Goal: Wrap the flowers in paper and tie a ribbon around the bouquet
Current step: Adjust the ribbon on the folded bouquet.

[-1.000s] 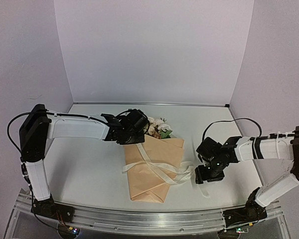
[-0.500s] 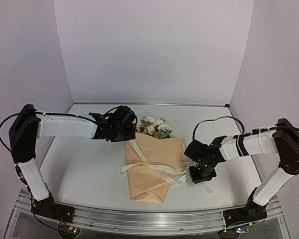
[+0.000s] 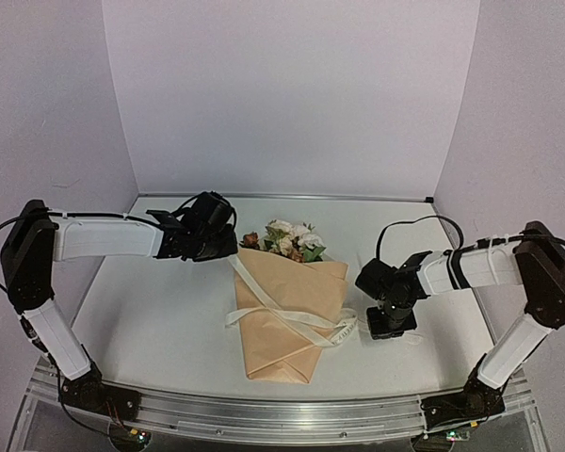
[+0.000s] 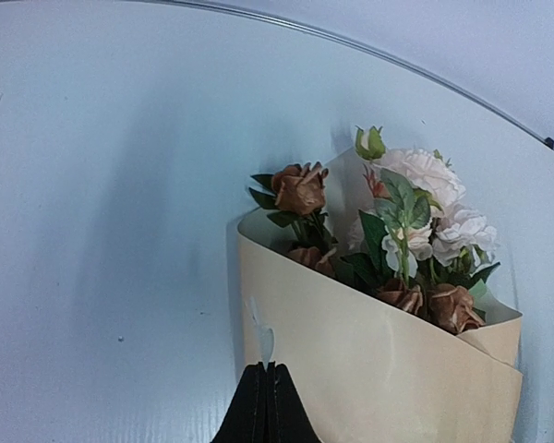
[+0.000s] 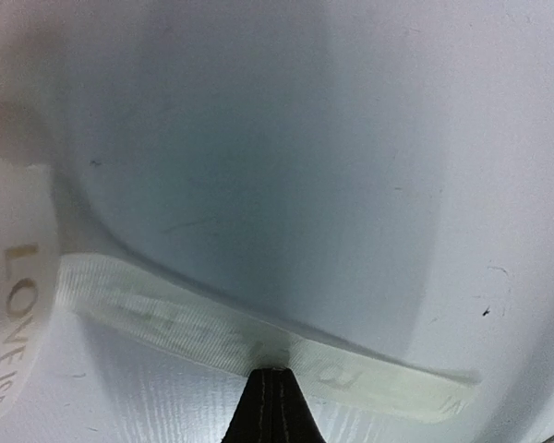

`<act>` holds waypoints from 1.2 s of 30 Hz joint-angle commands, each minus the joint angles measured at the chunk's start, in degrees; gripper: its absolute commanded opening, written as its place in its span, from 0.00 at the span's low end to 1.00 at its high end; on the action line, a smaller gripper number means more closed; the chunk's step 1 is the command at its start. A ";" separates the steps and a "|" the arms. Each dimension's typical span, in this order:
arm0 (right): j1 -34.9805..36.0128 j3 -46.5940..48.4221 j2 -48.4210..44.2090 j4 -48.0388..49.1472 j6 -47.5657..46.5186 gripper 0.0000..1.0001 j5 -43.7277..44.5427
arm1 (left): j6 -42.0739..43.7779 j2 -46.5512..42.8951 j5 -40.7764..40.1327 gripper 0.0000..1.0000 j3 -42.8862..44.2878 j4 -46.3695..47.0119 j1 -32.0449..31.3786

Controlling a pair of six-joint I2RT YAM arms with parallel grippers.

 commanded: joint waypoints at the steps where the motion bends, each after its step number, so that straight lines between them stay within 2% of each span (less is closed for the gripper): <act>1: -3.17 0.83 2.44 -3.80 0.97 0.00 -2.50 | 1.55 -4.30 0.72 0.00 -2.02 1.97 2.64; 10: -7.54 0.53 2.10 -4.32 1.51 0.00 -4.38 | 1.68 -7.53 2.02 0.00 -5.58 0.29 7.29; 15: -7.37 0.29 -1.71 -3.38 -3.94 0.00 -6.30 | 1.32 -8.94 2.98 0.00 -6.82 0.21 9.02; 23: -4.14 -2.41 -10.15 5.98 -16.92 0.29 -5.04 | 1.89 -8.56 4.03 0.00 -6.15 0.60 9.31; 31: 1.75 -8.12 -9.69 23.23 -36.97 0.49 -5.00 | 0.68 -8.73 4.59 0.00 -5.96 -0.44 11.88; 36: 3.44 -11.84 -7.41 33.67 -44.84 0.53 -4.96 | 0.17 -9.32 6.44 0.00 -6.62 0.62 12.22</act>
